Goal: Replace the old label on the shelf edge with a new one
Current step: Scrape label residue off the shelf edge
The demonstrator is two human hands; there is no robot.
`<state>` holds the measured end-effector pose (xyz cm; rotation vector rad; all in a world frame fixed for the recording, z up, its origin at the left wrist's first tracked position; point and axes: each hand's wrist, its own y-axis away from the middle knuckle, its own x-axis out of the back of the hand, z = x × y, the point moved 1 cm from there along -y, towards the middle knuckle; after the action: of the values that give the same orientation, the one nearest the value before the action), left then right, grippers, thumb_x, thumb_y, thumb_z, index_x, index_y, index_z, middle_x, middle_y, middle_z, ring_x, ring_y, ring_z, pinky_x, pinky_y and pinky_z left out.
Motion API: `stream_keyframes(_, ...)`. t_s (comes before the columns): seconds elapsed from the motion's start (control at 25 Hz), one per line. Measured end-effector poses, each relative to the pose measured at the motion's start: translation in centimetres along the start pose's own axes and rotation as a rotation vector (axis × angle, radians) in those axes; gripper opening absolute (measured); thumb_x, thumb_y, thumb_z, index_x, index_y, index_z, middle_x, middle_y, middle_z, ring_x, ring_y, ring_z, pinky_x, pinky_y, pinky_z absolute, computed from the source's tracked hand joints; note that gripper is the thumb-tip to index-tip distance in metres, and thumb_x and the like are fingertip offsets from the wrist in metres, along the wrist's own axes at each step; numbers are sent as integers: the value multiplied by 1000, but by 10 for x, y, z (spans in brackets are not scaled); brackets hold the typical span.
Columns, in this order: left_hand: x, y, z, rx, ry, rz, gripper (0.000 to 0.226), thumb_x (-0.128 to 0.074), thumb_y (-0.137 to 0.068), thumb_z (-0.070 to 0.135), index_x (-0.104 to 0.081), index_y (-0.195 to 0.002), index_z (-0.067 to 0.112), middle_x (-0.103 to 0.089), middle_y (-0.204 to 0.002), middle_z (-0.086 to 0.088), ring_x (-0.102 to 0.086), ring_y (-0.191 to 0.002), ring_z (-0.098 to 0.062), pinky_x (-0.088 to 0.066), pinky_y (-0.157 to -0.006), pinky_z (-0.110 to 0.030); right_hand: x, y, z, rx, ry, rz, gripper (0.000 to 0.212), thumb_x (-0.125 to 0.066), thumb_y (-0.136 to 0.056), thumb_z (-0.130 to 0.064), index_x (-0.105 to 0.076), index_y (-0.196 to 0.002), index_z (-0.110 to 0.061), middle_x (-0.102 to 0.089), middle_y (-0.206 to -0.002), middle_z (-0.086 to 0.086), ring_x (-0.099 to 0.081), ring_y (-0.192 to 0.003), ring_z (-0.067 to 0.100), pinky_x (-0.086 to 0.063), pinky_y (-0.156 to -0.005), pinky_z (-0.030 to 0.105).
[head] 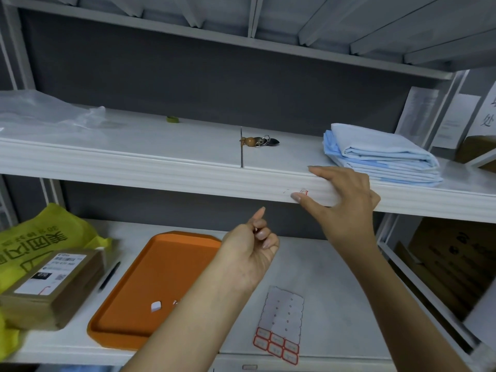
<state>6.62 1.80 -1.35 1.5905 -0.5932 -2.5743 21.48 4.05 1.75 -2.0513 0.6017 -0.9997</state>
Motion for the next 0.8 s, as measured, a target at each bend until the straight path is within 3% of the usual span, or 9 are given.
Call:
stream_keyframes(0.36,-7,-11,-9,23,20,-13,34,-36,-106,19,-59,-85,7,-37,-51,3,-33,-30,-7,-24,-34,-16,3,-2,8,69,-58,-20,39,-75,-79,-36,-63,-116,-38,-48,-112,-22,-30,-112,-4,-14,-89,21)
stream_keyframes(0.64,-11,-12,-14,69,26,-45,53,-43,-101,43,-41,-56,15,-35,-43,3,-35,-31,-9,-26,-35,-14,9,-7,14,53,-82,-122,38,-69,-85,-34,-55,-117,-48,-44,-110,-32,-27,-110,-10,-14,-91,25)
stream_keyframes(0.8,-11,-10,-15,86,-19,-71,57,-40,-103,29,-40,-49,12,-40,-52,-2,-46,-38,-12,-33,-45,-20,13,-11,12,12,-120,-156,37,-70,-84,-32,-55,-113,-50,-47,-110,-30,-29,-109,-9,-15,-91,23)
